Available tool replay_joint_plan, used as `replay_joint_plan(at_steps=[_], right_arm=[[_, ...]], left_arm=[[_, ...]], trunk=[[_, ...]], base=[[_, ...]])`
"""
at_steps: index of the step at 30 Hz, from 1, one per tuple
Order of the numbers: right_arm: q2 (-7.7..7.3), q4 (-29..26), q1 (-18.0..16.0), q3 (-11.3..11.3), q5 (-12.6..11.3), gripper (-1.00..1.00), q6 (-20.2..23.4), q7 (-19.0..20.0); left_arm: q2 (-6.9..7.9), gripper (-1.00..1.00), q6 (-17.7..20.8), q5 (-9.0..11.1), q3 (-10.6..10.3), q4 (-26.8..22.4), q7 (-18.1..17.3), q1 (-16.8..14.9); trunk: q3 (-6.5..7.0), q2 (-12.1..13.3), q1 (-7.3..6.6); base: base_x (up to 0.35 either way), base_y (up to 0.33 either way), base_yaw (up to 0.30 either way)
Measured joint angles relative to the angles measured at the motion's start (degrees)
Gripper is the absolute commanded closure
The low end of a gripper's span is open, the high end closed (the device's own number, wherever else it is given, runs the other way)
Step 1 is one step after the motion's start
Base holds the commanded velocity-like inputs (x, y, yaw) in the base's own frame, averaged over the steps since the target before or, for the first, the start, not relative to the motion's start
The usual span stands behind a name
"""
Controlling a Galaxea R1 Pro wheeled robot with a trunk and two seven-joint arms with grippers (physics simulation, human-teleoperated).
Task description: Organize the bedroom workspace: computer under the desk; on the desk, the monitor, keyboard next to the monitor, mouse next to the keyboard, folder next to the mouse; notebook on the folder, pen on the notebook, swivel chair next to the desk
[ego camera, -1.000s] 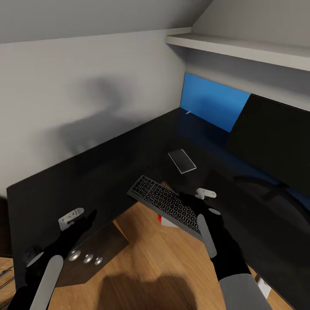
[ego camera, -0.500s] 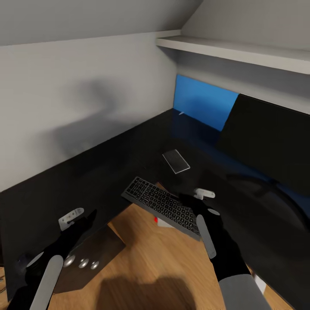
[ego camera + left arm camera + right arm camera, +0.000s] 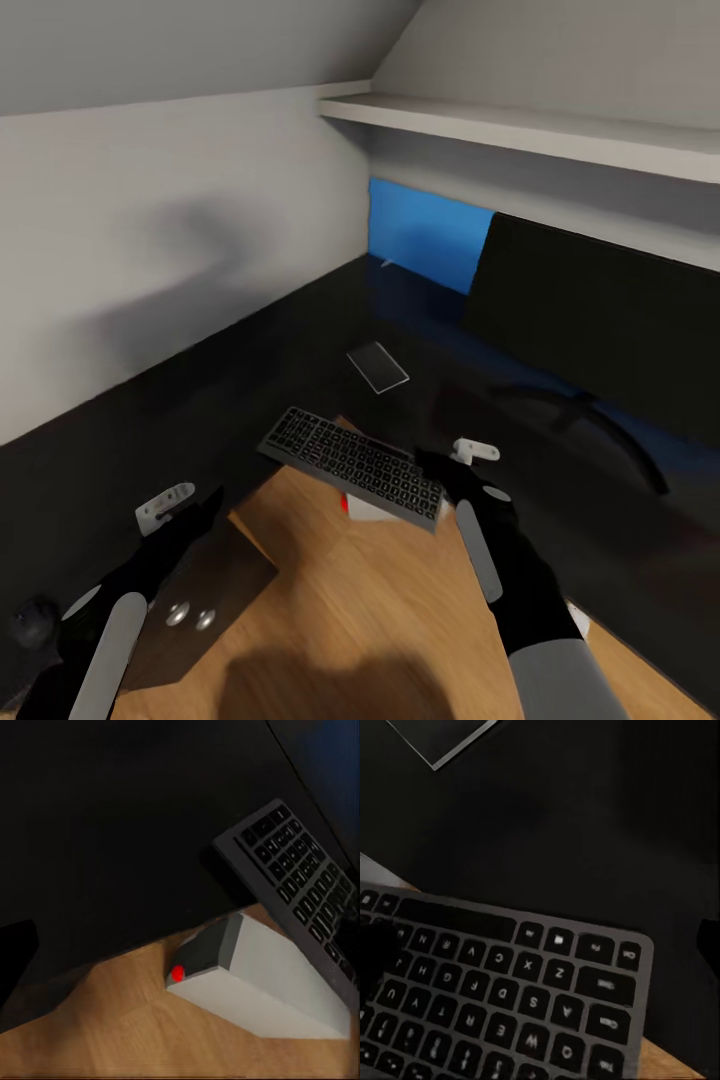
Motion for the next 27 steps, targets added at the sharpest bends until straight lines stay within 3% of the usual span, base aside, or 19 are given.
replay_joint_plan(at_steps=[21, 27], right_arm=[[-0.08, -0.44, 1.39, 1.24, 0.22, -1.00, -3.56, -0.02], [-0.08, -0.46, 1.53, 1.25, 0.22, -1.00, -3.61, -0.02]], left_arm=[[-0.01, -1.00, 0.02, -0.01, 0.00, 0.01, -0.01, 0.00], [-0.01, -1.00, 0.04, 0.03, 0.00, 0.00, 0.00, 0.00]], trunk=[[1.78, 0.00, 0.00], [2.30, -0.01, -0.03]], base=[[-0.331, -0.111, -0.094], [-0.095, -0.067, -0.080]])
